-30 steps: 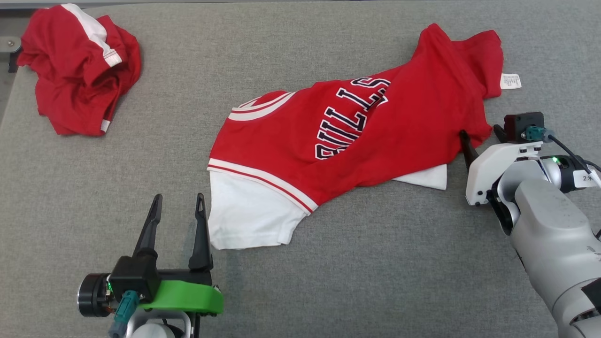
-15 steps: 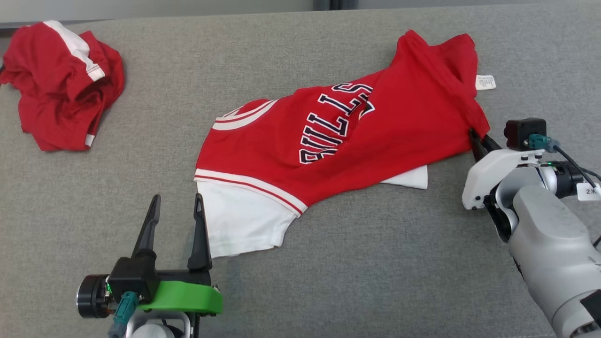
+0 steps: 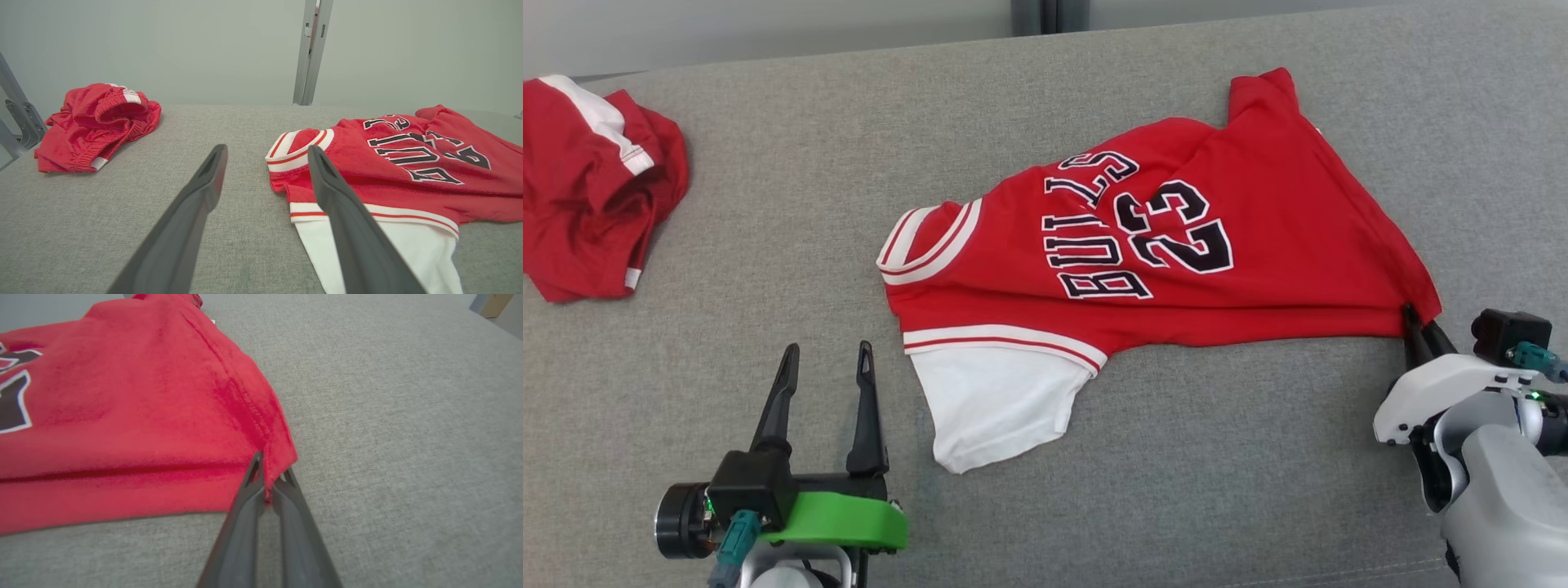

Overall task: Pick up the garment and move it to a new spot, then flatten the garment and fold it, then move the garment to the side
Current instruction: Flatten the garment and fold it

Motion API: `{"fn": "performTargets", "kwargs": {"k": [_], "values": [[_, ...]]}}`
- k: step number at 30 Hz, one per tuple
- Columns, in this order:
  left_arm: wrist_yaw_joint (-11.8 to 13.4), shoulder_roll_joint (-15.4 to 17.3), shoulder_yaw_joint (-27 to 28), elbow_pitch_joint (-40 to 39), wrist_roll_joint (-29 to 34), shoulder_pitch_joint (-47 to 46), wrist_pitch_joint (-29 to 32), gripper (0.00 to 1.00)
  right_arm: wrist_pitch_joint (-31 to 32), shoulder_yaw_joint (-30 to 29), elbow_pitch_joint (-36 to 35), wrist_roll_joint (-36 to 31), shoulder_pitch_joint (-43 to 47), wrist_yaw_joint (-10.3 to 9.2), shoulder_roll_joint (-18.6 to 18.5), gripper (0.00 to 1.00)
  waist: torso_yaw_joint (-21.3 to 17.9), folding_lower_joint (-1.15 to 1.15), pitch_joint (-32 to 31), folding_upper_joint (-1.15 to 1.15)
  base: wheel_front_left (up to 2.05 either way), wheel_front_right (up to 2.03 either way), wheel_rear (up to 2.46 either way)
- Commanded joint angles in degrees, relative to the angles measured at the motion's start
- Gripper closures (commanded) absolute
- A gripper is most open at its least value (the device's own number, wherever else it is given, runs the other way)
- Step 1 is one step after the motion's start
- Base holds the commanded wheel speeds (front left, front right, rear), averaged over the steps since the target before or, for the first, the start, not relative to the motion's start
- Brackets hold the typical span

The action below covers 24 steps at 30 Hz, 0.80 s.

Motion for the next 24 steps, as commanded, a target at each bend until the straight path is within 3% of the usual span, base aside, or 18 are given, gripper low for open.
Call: {"fn": "performTargets", "kwargs": {"k": [1, 13, 18, 24], "values": [[-0.2, 0.3, 0.0, 0.2, -0.6, -0.3, -0.4, 0.0, -0.4, -1.3, -1.2, -0.9, 1.4, -0.1, 1.0, 0.0, -0.1, 0.0, 0.2, 0.0, 0.0, 0.0, 0.0], [-0.9, -0.1, 0.7, 1.7, -1.2, -0.2, -0.5, 0.0, -0.1, -11.9, -18.4, -11.4, 9.3, -0.1, 7.7, 0.0, -0.5, 0.0, -3.1, 0.0, 0.0, 0.0, 0.0], [-1.9, -0.9, 0.7, 2.1, -1.6, 0.9, -0.4, 0.0, 1.2, -10.5, -27.0, -13.8, 11.2, -0.1, 9.2, 0.0, -0.7, 0.0, -5.9, 0.0, 0.0, 0.0, 0.0], [-3.6, -1.8, 1.6, 4.0, -2.3, 3.1, -0.4, 0.0, 3.0, -5.6, -31.3, -12.6, 14.2, -0.1, 9.5, 0.0, -0.5, 0.0, -9.3, 0.0, 0.0, 0.0, 0.0]]}}
